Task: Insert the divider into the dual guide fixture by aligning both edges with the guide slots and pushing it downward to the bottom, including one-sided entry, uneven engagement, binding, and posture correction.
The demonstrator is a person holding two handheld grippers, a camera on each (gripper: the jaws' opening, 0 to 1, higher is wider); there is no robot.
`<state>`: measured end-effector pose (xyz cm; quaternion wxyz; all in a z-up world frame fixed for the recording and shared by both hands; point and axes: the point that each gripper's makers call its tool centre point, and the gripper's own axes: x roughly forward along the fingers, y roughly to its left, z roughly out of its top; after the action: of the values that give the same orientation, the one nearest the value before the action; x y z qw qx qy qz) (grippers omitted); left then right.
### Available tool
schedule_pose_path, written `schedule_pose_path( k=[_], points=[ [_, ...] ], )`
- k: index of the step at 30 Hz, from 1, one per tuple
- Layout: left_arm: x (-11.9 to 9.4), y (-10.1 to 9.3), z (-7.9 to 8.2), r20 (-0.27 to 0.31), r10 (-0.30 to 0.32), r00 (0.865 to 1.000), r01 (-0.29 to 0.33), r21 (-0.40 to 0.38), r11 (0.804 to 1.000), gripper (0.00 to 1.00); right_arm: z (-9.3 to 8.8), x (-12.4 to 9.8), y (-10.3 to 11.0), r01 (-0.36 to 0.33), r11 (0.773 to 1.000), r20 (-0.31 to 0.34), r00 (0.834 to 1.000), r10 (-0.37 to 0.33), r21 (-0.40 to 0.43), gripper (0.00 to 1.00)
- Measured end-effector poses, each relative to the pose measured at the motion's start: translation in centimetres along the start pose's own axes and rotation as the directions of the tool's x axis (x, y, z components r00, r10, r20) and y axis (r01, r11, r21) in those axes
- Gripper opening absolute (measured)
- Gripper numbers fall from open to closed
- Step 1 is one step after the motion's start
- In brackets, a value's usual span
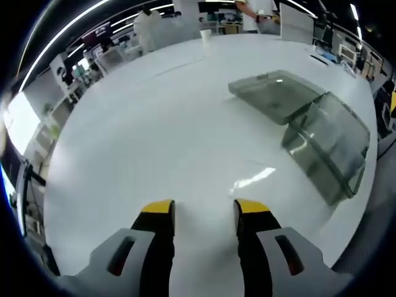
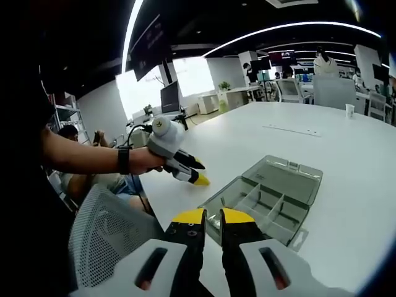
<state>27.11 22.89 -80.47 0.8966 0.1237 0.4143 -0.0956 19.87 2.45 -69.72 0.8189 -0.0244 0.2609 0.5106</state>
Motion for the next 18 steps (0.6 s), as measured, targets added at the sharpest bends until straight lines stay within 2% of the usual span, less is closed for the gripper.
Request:
schedule_pose_path(
  k=[11,18],
  points=[
    [-1.4,-0.4,-0.5,0.031,-0.014,0.999,0.016,-0.076,0.997,0.38,0.0,0.4,0.5,-0.023,1.000,-0.006,1.000,0.023,-0.009,0.04],
    [-1.1,-1.6,-0.2,0.040,-0.034,0.999,0.037,-0.090,0.995,0.38,-0.1,0.6,0.9,-0.035,0.999,-0.016,0.999,0.035,-0.018,0.04]
  ],
)
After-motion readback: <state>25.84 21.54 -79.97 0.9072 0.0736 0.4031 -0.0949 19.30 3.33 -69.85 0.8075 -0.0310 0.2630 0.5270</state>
